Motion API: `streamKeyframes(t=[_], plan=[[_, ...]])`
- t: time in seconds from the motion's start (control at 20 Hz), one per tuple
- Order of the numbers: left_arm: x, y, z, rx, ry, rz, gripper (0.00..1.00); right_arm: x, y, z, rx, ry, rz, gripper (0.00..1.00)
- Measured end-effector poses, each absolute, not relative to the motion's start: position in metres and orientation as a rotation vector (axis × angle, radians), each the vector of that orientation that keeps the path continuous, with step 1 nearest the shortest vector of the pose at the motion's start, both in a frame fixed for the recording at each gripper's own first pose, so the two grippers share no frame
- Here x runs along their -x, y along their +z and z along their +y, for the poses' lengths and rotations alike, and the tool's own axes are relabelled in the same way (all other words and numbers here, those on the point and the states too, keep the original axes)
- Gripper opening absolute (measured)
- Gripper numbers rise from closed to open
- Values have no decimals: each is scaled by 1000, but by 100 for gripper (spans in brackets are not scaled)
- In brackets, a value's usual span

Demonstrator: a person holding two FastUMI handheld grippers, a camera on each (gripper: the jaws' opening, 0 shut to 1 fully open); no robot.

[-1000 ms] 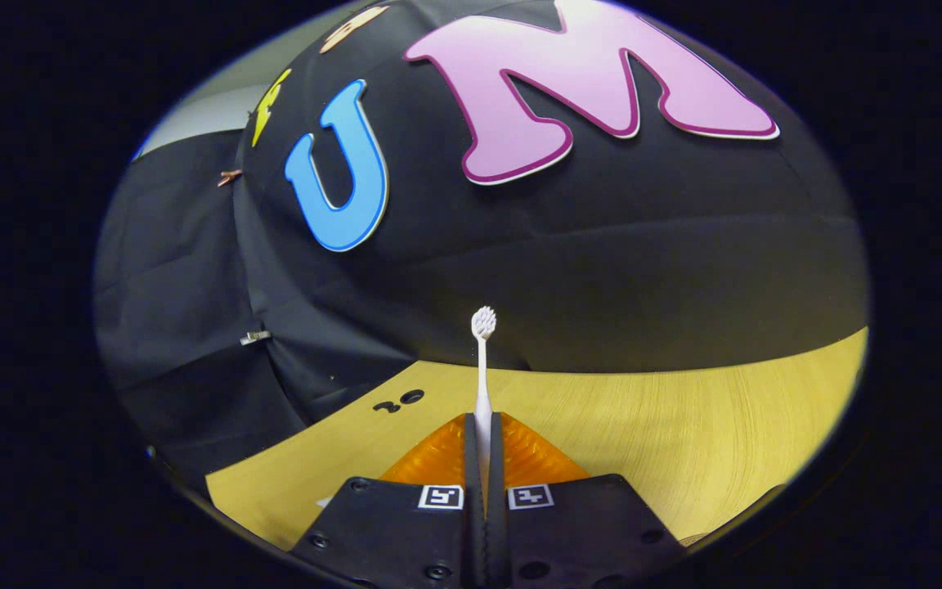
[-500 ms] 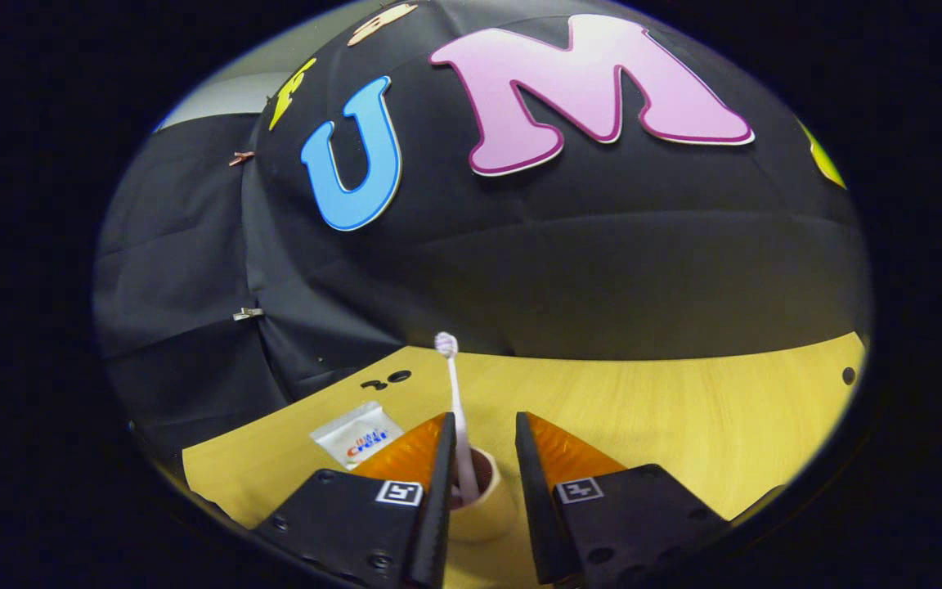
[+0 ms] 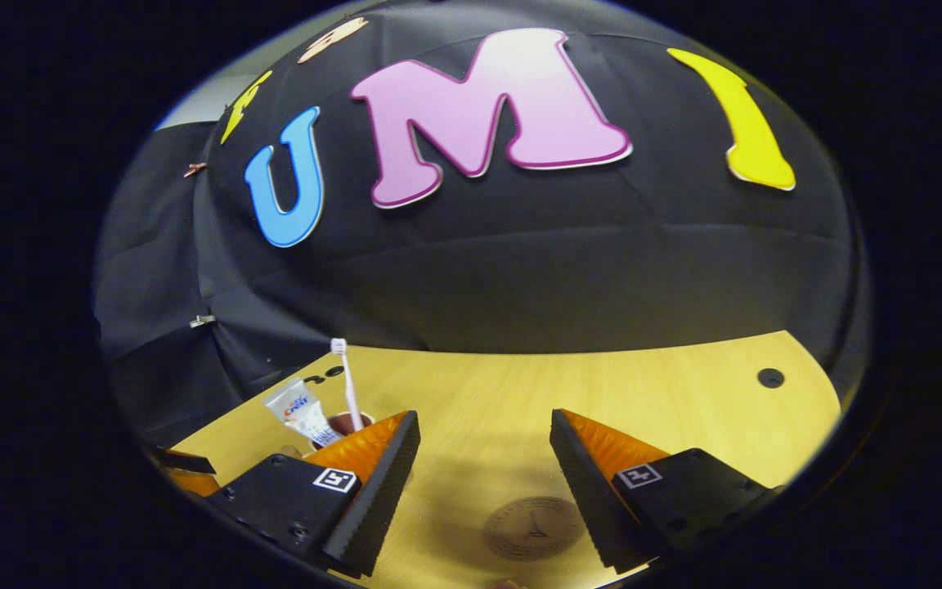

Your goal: Put the toothbrush and toothpaste on the desktop into the cup, then pick up the cup and place it on the coaster on the desktop.

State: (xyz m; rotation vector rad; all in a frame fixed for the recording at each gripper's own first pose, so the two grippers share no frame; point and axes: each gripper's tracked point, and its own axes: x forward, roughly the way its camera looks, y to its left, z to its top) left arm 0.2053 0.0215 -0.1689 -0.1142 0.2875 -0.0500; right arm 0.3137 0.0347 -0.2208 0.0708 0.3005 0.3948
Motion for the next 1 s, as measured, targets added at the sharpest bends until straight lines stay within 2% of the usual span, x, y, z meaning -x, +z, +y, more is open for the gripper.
streamKeyframes(t=[0.45,0.75,1.0], plan=[[-272,-173,8,-64,-218,503,98,-292,-209,-80,-47,219,308,98],[-317,-198,-6,-146,-253,669,98,-260,-205,-146,-47,112,346,98],[-344,-214,-4,-167,-262,814,96,-208,-205,-198,-64,42,417,98]])
